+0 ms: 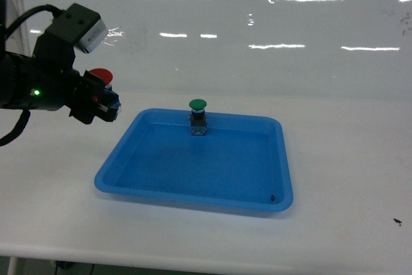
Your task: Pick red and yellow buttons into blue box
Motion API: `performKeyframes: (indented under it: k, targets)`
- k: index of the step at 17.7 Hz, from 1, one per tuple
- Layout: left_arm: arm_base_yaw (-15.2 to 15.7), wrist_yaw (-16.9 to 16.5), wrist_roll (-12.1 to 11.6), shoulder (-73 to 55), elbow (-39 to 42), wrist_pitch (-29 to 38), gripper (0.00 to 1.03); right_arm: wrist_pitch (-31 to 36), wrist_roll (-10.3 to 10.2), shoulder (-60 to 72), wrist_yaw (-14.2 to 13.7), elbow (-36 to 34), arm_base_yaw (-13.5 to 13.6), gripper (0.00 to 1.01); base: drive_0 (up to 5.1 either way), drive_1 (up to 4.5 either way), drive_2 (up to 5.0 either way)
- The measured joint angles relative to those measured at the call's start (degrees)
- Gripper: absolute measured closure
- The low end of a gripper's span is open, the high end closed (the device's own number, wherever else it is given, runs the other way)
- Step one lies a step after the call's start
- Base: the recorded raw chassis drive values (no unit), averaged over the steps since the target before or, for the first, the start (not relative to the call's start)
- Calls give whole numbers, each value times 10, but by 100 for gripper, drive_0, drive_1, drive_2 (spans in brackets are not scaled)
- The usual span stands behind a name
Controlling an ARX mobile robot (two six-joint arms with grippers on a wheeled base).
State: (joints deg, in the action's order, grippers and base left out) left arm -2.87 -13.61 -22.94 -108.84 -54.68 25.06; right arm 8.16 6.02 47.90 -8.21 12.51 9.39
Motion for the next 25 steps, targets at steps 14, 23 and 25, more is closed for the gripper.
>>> performKeyframes:
  k: [14,23,25]
  targets:
    - [16,-51,5,204,147,5,79,0,0,0,0,0,0,75,0,0,0]
    - [16,-51,5,205,147,7,79,0,0,0,0,0,0,75,0,0,0]
    - [46,-118,16,337,221,-47,79,0,0,0,-1,0,0,75,0,0,0]
